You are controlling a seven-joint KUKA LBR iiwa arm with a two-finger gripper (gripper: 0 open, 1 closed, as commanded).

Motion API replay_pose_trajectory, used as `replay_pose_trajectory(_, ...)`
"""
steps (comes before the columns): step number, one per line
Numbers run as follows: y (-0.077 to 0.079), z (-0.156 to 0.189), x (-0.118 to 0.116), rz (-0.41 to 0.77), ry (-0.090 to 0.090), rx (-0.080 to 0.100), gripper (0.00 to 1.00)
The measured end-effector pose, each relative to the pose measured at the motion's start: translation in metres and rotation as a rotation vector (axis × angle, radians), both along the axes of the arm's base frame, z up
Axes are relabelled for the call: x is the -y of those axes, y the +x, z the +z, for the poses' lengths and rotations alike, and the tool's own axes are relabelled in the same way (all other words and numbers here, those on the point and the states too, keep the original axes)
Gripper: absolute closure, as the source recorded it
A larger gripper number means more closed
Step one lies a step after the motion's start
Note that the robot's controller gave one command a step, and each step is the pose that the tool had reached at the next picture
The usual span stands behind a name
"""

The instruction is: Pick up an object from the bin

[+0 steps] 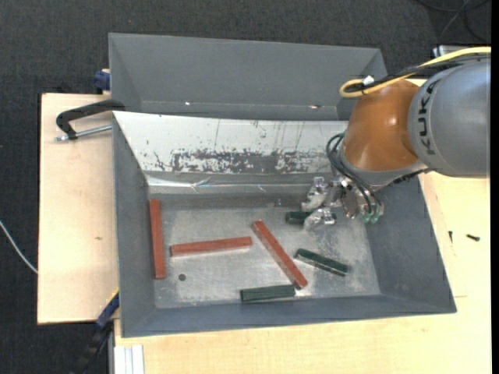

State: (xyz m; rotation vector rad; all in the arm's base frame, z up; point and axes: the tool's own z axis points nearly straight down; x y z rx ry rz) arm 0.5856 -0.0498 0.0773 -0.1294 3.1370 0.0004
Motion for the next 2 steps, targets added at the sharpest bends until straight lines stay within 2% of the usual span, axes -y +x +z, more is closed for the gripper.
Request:
replay_pose_trajectory(1,0.000,0.000,0.000,0.000,0.000,0.000,1.00)
replay_pose_trajectory(2,-0.002,0.134,-0.016,-0.019,0.001,0.004,1.00)
